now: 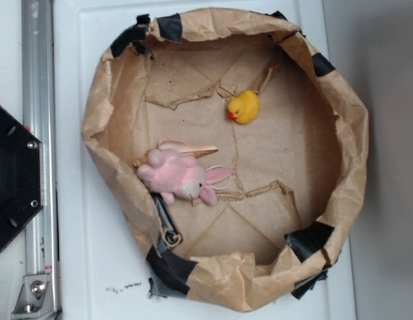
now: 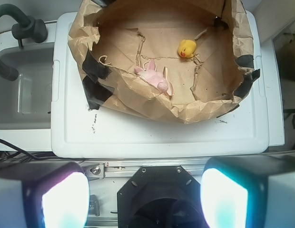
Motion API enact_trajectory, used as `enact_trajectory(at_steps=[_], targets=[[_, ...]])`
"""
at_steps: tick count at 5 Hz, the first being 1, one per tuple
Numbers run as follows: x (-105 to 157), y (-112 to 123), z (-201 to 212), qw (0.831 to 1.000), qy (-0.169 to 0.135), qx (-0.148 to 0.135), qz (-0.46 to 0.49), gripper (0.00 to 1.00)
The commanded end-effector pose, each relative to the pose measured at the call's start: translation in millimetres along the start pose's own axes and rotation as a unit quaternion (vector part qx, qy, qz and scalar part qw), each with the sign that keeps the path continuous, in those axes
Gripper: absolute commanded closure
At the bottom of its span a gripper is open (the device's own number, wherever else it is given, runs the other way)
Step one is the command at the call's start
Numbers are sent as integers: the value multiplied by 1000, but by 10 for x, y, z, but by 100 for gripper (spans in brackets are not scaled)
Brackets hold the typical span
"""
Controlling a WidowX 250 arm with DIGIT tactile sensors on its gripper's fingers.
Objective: Grab the yellow duck.
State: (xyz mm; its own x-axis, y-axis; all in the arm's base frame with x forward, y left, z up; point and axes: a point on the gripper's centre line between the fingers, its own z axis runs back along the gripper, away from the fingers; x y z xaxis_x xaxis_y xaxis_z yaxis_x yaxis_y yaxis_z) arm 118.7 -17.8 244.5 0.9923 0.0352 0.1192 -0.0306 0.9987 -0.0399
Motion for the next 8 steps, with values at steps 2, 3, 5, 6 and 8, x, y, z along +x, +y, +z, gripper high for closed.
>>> enact_trajectory(at_steps=[2,3,5,6,8], targets=[[495,184,-121,996,-45,7,-78,0],[926,188,-398,989,-72,-5,-128,0],[1454,462,-1192,974,-39,32,-220,0],[1507,664,-1428,981,-33,18,-191,0],[1490,625,-1548,980,-16,18,-199,0]])
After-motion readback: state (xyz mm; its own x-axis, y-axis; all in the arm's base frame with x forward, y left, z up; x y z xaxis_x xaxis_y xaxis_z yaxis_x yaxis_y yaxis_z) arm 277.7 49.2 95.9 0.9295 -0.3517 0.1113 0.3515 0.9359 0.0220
